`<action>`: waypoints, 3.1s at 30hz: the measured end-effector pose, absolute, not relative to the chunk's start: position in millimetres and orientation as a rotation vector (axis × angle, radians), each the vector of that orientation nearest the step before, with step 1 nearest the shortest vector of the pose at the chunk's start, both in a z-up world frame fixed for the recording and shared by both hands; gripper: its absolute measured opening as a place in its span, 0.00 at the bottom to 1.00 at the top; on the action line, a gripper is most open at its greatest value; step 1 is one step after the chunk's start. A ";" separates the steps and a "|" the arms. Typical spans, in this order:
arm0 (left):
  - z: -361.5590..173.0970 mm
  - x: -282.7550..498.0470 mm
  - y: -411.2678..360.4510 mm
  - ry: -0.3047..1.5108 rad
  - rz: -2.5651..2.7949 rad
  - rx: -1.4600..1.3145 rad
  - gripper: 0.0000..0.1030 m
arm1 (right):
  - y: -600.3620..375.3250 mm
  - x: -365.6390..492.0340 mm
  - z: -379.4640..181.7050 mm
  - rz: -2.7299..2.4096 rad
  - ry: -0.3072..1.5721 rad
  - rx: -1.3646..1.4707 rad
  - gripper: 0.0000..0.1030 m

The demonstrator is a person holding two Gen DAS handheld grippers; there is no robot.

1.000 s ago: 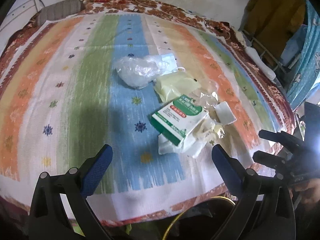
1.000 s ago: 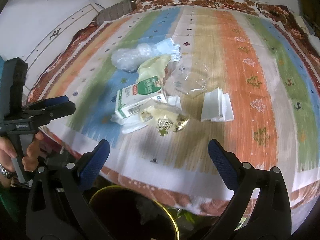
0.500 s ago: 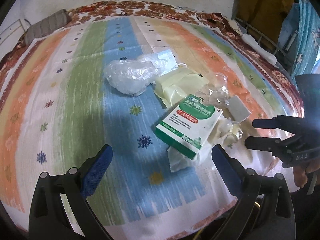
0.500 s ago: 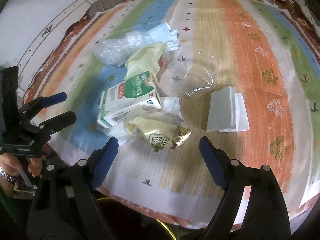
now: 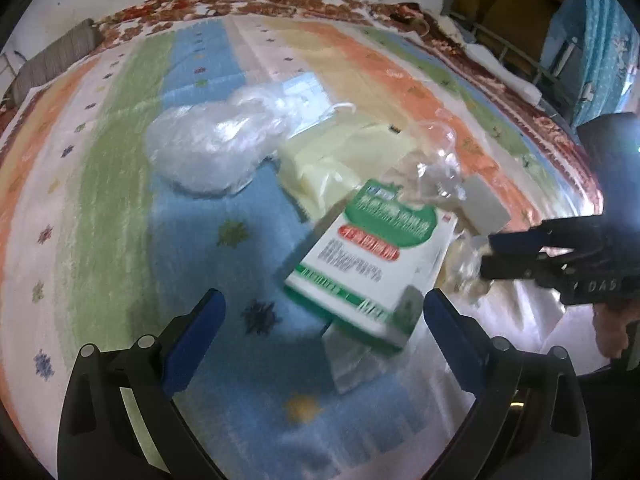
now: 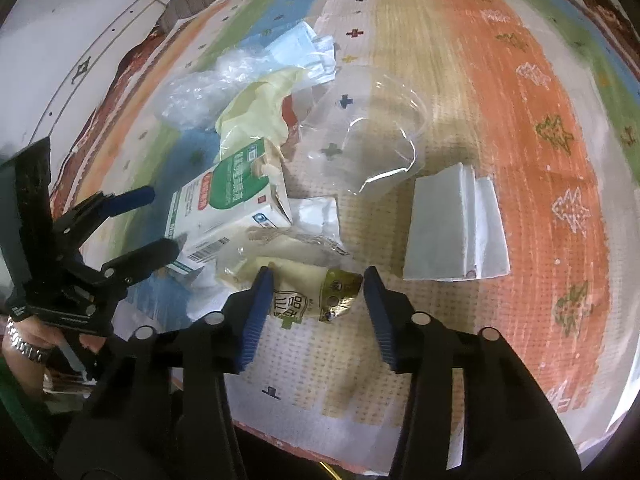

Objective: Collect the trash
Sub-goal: 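Grasp the crumpled clear-gold wrapper with right tool while left tool grasps eye-drops packet, then carry the wrapper with right tool while left tool carries the packet over the bin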

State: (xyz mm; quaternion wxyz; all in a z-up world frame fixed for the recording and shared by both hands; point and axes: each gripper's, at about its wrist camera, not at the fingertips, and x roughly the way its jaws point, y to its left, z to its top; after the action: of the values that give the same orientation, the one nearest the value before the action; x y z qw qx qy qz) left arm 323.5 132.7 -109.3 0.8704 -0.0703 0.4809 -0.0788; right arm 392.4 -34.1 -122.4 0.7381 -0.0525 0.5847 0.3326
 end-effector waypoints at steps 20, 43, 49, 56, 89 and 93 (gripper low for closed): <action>-126.0 344.3 104.0 1.062 -0.257 -0.012 0.82 | -43.5 397.5 -113.8 0.716 1.292 -0.157 0.16; -87.0 311.0 133.6 1.114 0.051 -0.211 0.78 | -56.8 382.0 -75.6 0.706 1.204 -0.169 0.16; -68.9 293.2 116.4 1.112 0.081 -0.186 0.77 | -61.8 366.1 -59.4 0.712 1.168 -0.178 0.16; -51.0 276.1 101.9 1.102 0.121 -0.227 0.77 | -65.9 349.6 -41.3 0.715 1.120 -0.184 0.16; 19.0 170.8 78.7 0.883 0.095 -0.446 0.75 | -100.0 241.3 16.9 0.716 0.890 -0.161 0.16; 25.8 151.9 77.1 0.844 0.079 -0.483 0.75 | -113.5 229.6 21.0 0.733 0.891 -0.106 0.16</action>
State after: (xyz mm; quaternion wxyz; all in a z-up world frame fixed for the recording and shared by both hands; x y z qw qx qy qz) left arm 151.9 77.1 25.8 0.8834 -0.2322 0.4053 0.0377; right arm 229.6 -113.5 21.0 0.8368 -0.0499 0.4212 0.3461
